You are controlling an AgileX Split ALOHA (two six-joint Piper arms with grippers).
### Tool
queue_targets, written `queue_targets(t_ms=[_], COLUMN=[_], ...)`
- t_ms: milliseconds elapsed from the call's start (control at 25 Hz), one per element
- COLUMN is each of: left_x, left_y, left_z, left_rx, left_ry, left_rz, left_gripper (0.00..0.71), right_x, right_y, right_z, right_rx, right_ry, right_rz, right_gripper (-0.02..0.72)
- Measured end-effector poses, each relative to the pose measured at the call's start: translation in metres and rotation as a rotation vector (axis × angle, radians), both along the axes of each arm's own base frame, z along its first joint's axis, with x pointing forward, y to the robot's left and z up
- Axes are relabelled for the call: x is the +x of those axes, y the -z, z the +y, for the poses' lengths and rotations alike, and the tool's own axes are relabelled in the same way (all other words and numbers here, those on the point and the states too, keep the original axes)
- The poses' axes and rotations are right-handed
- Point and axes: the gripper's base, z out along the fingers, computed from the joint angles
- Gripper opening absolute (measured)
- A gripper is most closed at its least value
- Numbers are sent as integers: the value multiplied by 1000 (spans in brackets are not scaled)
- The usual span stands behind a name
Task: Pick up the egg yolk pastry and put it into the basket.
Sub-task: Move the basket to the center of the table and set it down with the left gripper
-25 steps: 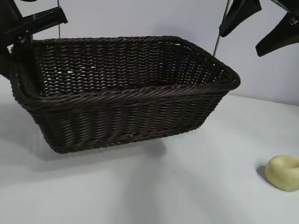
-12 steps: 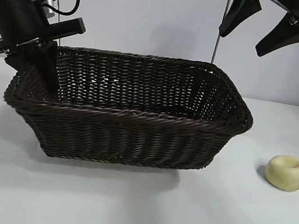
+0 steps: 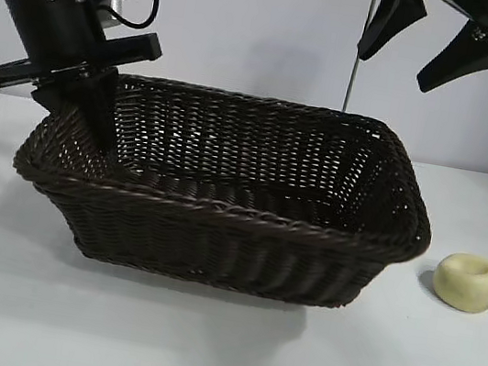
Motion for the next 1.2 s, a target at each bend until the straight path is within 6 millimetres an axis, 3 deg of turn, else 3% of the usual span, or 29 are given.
queue_targets(t_ms=[520,840,920,1080,1200], left_x=[15,16,16,16,15], left_y=[44,46,45,44,44], left_z=[-3,-4,-4,-5,-5], left_rx=[16,7,1,-4,-3], left_ry=[-38,-40,-43,-45,-37], left_rz=[2,1,1,4,21], left_gripper=[99,104,162,410,484], right_x=[0,0,0,0,0], right_y=[0,0,0,0,0], right_z=[0,0,0,0,0], right_rx=[0,-1,-1,-1,-1], right_ry=[0,0,0,0,0], right_rz=[0,0,0,0,0], right_gripper=[540,540,540,540,540])
